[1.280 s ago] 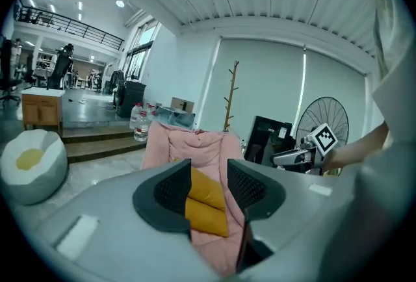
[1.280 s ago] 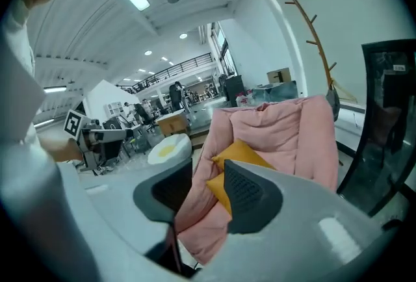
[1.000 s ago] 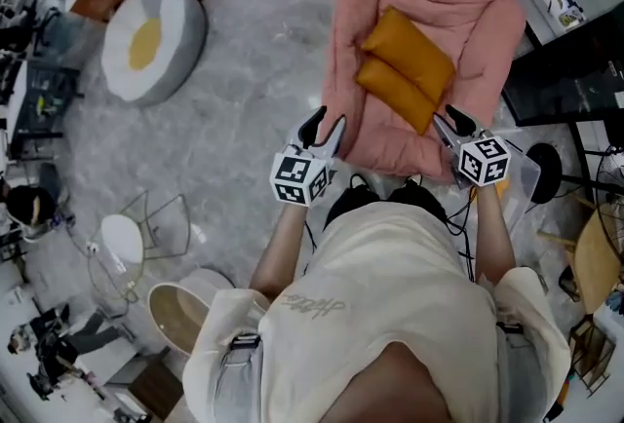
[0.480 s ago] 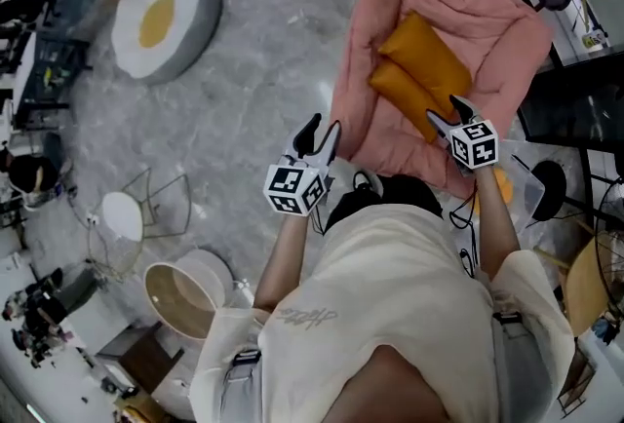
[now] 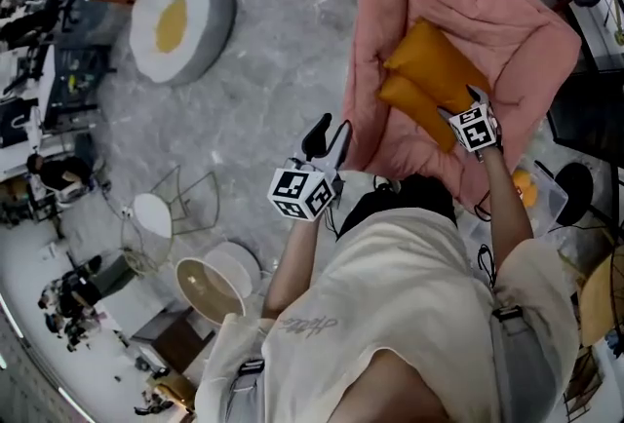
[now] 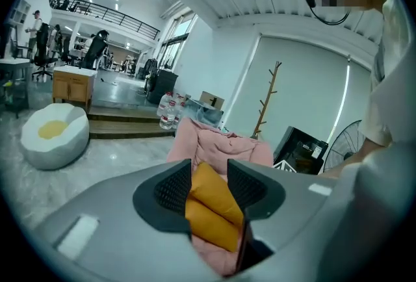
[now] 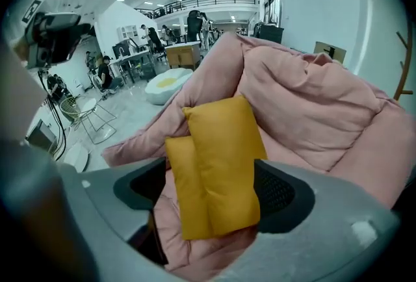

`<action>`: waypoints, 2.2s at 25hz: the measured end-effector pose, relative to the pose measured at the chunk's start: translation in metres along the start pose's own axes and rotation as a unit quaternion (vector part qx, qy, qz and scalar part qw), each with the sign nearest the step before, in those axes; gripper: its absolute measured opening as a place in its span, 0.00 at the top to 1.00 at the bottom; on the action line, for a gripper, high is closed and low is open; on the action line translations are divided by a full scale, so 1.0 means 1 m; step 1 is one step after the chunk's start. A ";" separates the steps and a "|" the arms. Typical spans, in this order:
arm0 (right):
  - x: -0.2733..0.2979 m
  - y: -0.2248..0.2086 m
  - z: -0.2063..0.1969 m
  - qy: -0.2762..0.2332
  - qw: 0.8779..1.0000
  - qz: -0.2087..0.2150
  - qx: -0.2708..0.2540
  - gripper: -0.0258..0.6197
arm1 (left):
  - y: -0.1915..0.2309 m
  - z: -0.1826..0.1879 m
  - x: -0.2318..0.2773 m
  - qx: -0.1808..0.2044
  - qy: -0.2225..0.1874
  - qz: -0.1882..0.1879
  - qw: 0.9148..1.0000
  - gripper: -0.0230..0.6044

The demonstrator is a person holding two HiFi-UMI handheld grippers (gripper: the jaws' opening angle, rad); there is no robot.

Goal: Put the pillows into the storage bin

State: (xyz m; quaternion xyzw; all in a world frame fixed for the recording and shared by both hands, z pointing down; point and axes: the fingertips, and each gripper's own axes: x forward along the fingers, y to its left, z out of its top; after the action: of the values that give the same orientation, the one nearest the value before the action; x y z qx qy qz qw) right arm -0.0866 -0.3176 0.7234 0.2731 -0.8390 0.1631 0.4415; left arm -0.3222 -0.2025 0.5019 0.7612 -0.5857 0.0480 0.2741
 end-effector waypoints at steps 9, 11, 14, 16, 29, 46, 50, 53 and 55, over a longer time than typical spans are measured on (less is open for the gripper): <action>0.055 -0.043 0.005 0.042 0.998 0.000 -0.056 0.28 | 0.000 0.019 0.046 0.006 0.028 0.008 1.000 0.68; 0.064 -0.044 0.001 0.054 0.996 0.008 -0.073 0.27 | -0.002 0.019 0.049 0.001 0.032 0.013 0.999 0.68; 0.076 -0.044 -0.010 0.075 0.994 0.021 -0.077 0.25 | -0.008 0.016 0.054 -0.006 0.040 0.019 0.999 0.68; 0.088 -0.045 -0.020 0.090 0.992 0.026 -0.085 0.23 | -0.010 0.011 0.061 -0.008 0.044 0.022 0.999 0.68; 0.116 -0.040 -0.035 0.113 0.990 0.015 -0.079 0.49 | 0.005 0.008 0.066 -0.021 0.042 0.044 0.998 0.68; 0.040 0.001 -0.030 0.042 0.998 -0.033 -0.033 0.59 | -0.008 0.006 0.068 0.027 0.015 -0.059 0.998 0.68; 0.008 0.014 -0.040 0.035 0.998 -0.056 -0.019 0.59 | -0.020 -0.001 0.051 0.046 0.017 -0.083 0.995 0.68; -0.020 0.015 -0.045 0.030 0.996 -0.086 -0.001 0.59 | -0.029 -0.004 0.039 0.066 0.018 -0.104 0.992 0.68; -0.035 0.022 -0.049 0.026 0.994 -0.103 0.011 0.59 | -0.029 -0.008 0.028 0.076 0.017 -0.114 0.990 0.68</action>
State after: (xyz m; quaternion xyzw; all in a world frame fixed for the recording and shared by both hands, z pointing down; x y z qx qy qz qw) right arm -0.0517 -0.2634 0.7208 0.3583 -0.7929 0.1334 0.4744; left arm -0.2851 -0.2182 0.5088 0.8410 -0.4847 0.0739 0.2289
